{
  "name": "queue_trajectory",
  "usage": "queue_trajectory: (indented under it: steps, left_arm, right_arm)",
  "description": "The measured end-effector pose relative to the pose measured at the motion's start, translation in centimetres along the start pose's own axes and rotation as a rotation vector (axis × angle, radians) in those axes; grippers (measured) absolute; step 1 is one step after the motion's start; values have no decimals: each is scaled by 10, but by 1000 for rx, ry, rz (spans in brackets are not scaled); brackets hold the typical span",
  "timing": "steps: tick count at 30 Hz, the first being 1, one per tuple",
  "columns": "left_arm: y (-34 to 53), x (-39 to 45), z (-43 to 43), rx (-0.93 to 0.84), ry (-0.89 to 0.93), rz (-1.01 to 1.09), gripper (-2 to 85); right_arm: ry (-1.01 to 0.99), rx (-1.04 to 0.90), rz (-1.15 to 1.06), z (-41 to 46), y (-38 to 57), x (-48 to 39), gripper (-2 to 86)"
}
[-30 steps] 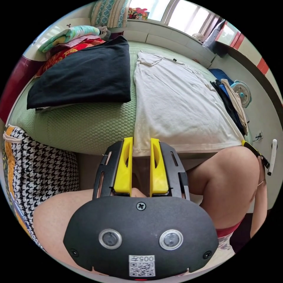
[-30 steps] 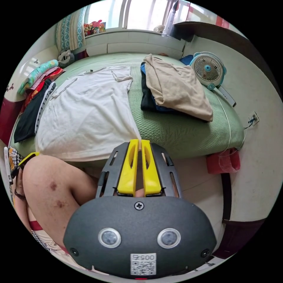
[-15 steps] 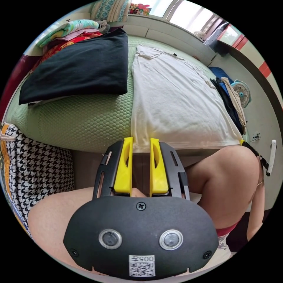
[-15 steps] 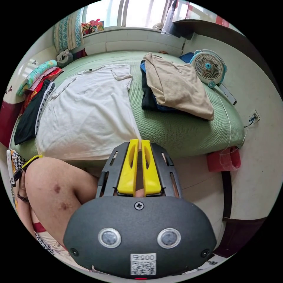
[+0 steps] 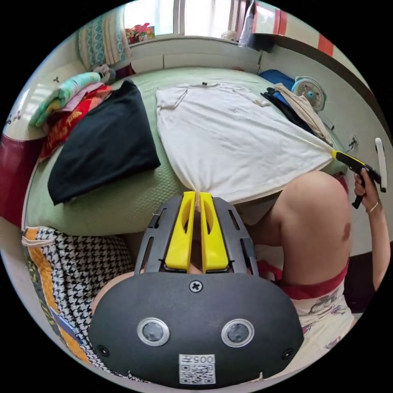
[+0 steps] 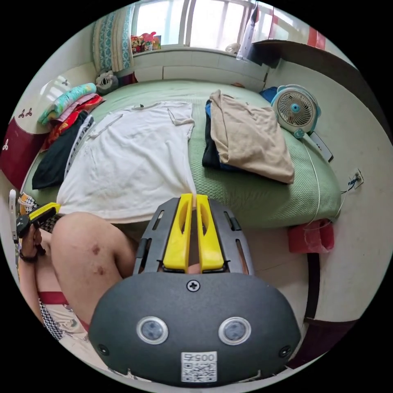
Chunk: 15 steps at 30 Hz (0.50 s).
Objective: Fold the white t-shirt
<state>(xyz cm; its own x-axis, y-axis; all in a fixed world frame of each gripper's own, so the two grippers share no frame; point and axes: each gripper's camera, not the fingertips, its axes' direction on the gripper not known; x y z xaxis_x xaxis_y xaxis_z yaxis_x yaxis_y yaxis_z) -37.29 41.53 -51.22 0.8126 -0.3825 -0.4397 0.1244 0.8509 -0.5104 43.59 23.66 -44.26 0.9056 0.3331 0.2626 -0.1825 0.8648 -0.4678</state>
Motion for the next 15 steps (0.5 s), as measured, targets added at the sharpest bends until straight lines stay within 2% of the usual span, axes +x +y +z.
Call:
queue_trajectory:
  steps: [8,15]
  left_arm:
    - [-13,14,-104,67,-9,-9,10]
    - [-9,29,-174,77,7,-16,7]
  right_arm:
    - [-45,104,-4,-72,-16,23,-14]
    - [-101,104,-13,-111,6,43,-14]
